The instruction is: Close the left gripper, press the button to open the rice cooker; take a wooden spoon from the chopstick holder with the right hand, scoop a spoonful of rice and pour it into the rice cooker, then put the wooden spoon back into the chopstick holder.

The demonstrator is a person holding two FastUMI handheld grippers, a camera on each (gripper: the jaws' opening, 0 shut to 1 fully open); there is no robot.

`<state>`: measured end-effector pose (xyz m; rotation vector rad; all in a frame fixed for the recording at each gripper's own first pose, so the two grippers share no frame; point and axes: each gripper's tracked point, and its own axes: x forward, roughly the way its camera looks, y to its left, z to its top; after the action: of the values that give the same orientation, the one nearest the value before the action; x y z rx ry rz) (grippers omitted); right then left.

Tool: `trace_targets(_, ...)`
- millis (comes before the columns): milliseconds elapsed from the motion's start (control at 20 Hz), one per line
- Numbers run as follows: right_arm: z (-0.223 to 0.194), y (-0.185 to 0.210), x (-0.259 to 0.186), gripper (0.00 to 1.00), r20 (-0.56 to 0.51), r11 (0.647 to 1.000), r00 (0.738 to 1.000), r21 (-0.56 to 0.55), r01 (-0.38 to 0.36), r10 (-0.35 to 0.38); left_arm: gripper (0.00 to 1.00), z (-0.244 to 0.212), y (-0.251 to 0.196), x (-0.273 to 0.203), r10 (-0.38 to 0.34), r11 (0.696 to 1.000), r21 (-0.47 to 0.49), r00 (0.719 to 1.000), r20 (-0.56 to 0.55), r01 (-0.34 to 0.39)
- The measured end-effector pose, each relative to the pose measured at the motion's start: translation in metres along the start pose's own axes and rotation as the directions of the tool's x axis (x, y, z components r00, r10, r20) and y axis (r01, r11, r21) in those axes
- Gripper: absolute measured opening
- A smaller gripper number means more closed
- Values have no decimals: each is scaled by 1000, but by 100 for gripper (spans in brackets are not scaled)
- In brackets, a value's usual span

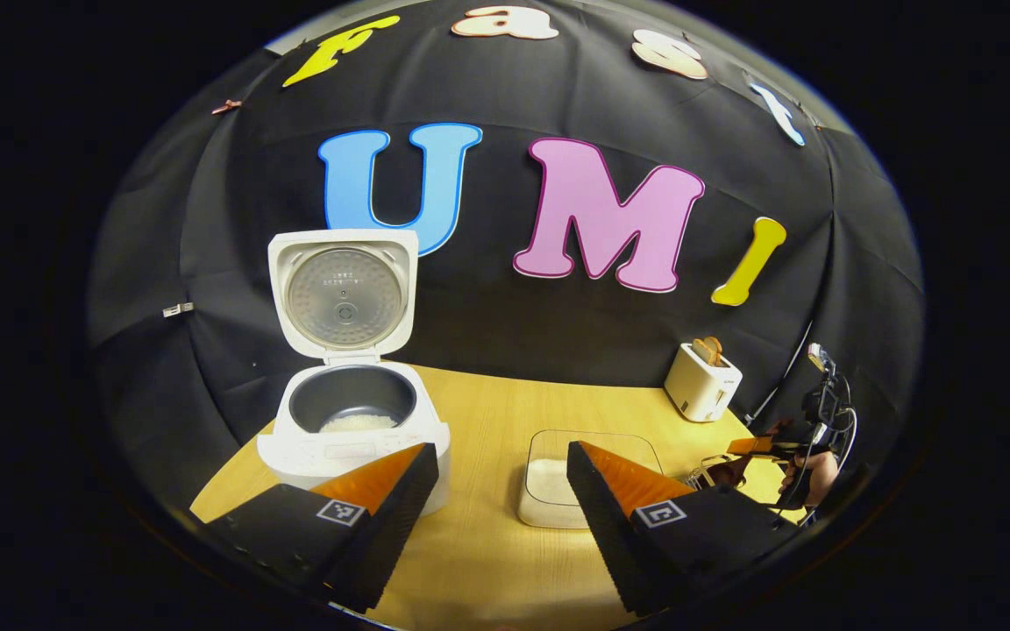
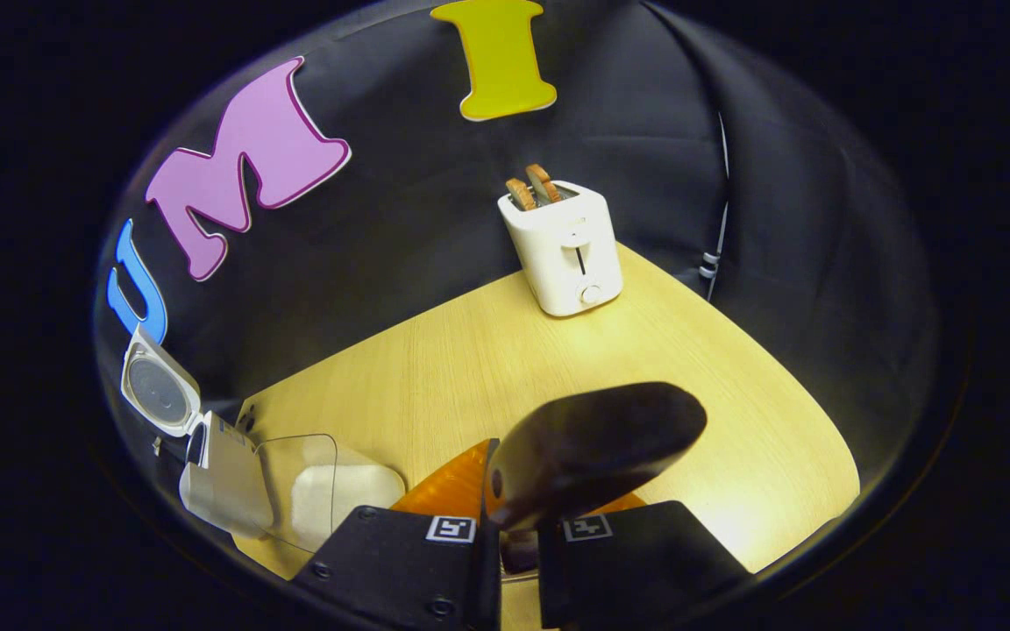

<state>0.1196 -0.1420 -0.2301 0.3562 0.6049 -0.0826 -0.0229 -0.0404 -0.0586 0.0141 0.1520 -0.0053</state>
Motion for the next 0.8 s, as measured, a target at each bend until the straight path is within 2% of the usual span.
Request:
trace_targets(50, 5, 2, -5, 21, 11, 1000, 1000, -5, 11, -11, 96, 0, 6, 0, -3, 1000, -2, 1000, 4, 3)
trace_targets(100, 10, 3, -10, 21, 20, 1000, 1000, -10, 24, -23, 96, 2, 12, 1, -3, 1000, -6, 1000, 9, 3)
trace_targets(150, 15, 6, -13, 10, 29, 999, 999, -13, 39, -39, 96, 2, 18, 3, -6, 1000, -12, 1000, 12, 6)
trace_targets(250, 29, 13, -24, 10, 58, 998, 997, -6, 56, -55, 96, 4, 26, 3, -18, 1000, -10, 1000, 18, 18)
trace_targets(300, 37, 19, -30, 21, 72, 998, 996, -3, 58, -58, 96, 5, 30, 3, -27, 1000, 10, 999, 25, 27)
trace_targets(350, 44, 25, -37, 21, 87, 998, 995, -2, 59, -58, 96, 6, 32, 2, -41, 999, 28, 999, 33, 40)
trace_targets(400, 52, 35, -46, 10, 107, 999, 993, -4, 51, -50, 96, 8, 34, 1, -58, 998, 39, 997, 42, 56)
trace_targets(550, 68, 70, -59, 10, 149, 999, 988, -26, 33, -28, 96, 10, 42, 1, -95, 995, 36, 994, 57, 93)
trace_targets(600, 68, 84, -62, 7, 155, 999, 988, -39, 20, -14, 95, 9, 46, 1, -104, 994, 25, 993, 56, 103)
trace_targets(750, 61, 131, -65, 7, 160, 997, 986, -65, -33, 43, 96, 10, 58, 1, -135, 991, 4, 989, 57, 135)
trace_targets(800, 55, 144, -63, 18, 153, 996, 987, -75, -45, 56, 96, 11, 64, 1, -138, 990, 7, 989, 61, 138)
